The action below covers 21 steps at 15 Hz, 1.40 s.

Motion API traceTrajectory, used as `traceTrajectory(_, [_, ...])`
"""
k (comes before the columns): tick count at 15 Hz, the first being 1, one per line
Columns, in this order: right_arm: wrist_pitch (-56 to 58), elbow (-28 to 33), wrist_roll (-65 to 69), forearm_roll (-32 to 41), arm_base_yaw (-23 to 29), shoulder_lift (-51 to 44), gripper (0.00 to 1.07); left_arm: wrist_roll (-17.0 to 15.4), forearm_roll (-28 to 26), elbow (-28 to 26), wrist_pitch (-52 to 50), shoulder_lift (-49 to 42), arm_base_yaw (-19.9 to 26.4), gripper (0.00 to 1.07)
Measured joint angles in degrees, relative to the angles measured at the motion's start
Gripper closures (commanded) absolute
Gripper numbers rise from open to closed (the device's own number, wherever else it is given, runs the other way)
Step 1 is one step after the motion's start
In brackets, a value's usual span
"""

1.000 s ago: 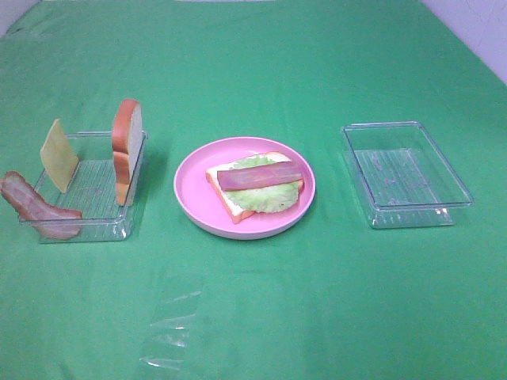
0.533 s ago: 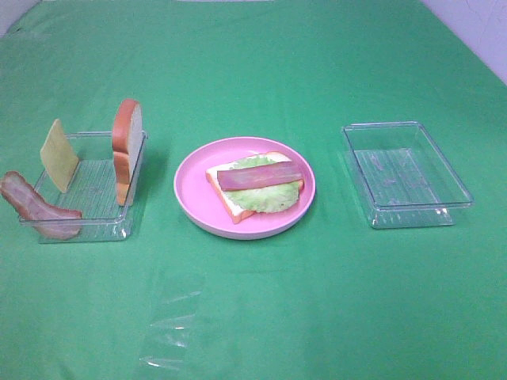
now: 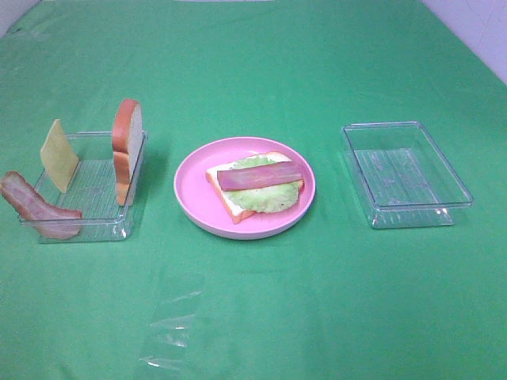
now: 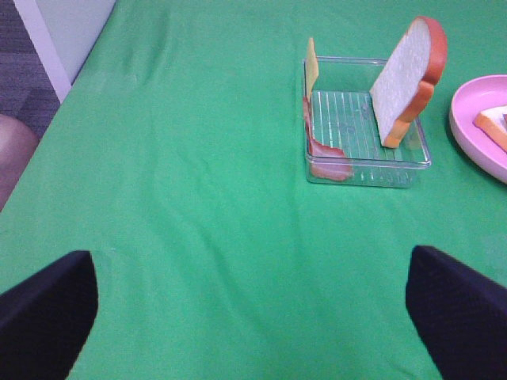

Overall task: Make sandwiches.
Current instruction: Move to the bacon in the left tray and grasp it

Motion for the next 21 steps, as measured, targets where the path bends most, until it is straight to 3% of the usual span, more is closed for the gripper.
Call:
traceTrajectory(4, [0.0,0.0,0.0,0.0,0.0,0.0,0.11,-0.3,0.0,-1.6,-2.9,6.0,0.0,0.08])
traceTrajectory(5, [0.0,0.0,0.0,0.0,0.0,0.0,0.11,-1.7,0.0,-3.3,-10.3,13.4,0.0,0.08])
traceTrajectory(7, [0.0,0.0,0.0,0.0,0.0,0.0,0.11,-2.3,0.0,-5.3,-13.2,20.7,0.0,0.08])
traceTrajectory(12, [0.0,0.0,0.0,0.0,0.0,0.0,0.11,-2.6,0.0,-20.5,-12.0,46.4,0.0,0.08])
traceTrajectory(13, [0.0,0.0,0.0,0.0,0.0,0.0,0.11,-2.1,-0.2,-28.9,-7.6,57.4,0.0,0.08])
traceTrajectory(15, [0.0,0.0,0.0,0.0,0.0,0.0,0.11,-0.5,-1.4,-35.8,-4.9,67.9,0.0,0.08])
traceTrajectory(21, [0.0,0.0,0.0,0.0,0.0,0.0,0.11,1.8,-5.1,-46.8,-4.0,87.5,0.0,0.08])
